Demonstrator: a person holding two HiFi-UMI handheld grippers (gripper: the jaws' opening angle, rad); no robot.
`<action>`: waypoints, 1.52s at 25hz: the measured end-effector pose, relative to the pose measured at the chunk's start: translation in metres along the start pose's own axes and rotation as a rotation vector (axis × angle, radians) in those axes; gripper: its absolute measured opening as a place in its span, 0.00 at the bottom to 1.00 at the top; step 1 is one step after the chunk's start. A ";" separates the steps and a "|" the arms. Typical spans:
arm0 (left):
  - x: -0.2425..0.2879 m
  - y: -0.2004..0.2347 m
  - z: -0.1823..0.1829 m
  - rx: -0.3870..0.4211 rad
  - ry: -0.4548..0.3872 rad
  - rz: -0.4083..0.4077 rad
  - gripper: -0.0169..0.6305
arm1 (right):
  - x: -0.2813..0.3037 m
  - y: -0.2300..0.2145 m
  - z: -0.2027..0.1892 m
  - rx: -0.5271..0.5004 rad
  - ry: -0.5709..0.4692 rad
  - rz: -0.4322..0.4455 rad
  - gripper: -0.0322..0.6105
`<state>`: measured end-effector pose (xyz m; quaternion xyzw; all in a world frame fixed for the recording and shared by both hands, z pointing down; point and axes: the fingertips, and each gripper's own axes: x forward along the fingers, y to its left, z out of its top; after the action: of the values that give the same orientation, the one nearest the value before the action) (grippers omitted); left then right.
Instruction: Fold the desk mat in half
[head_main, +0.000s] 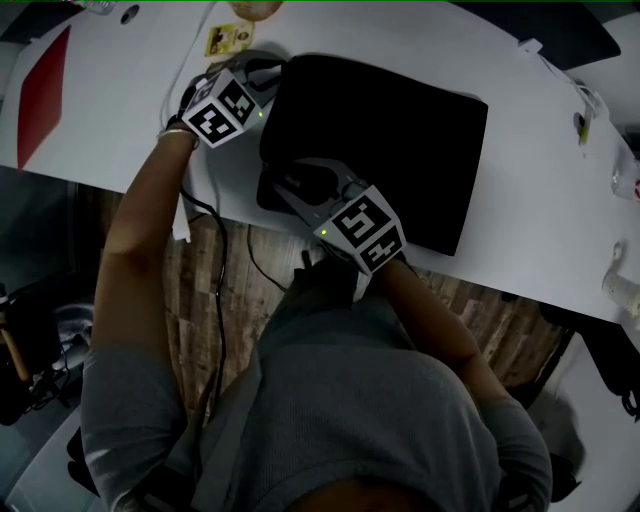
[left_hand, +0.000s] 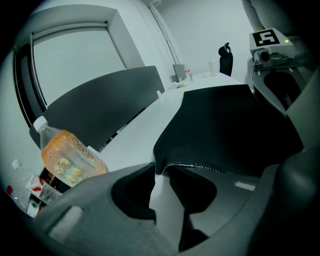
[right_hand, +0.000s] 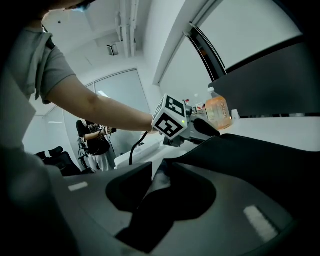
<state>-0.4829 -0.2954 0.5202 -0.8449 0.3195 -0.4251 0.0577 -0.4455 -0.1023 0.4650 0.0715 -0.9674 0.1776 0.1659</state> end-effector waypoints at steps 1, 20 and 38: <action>-0.001 0.000 -0.002 0.003 0.007 0.007 0.16 | 0.000 0.000 0.000 0.002 0.000 0.005 0.22; -0.069 -0.002 0.059 -0.406 -0.288 0.419 0.12 | -0.087 -0.062 0.039 0.068 -0.245 -0.256 0.20; -0.122 -0.074 0.236 -0.612 -0.599 0.522 0.02 | -0.236 -0.069 0.106 -0.058 -0.521 -0.474 0.05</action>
<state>-0.3214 -0.2061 0.3150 -0.8000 0.5996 -0.0221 0.0006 -0.2427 -0.1870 0.3118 0.3323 -0.9384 0.0823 -0.0478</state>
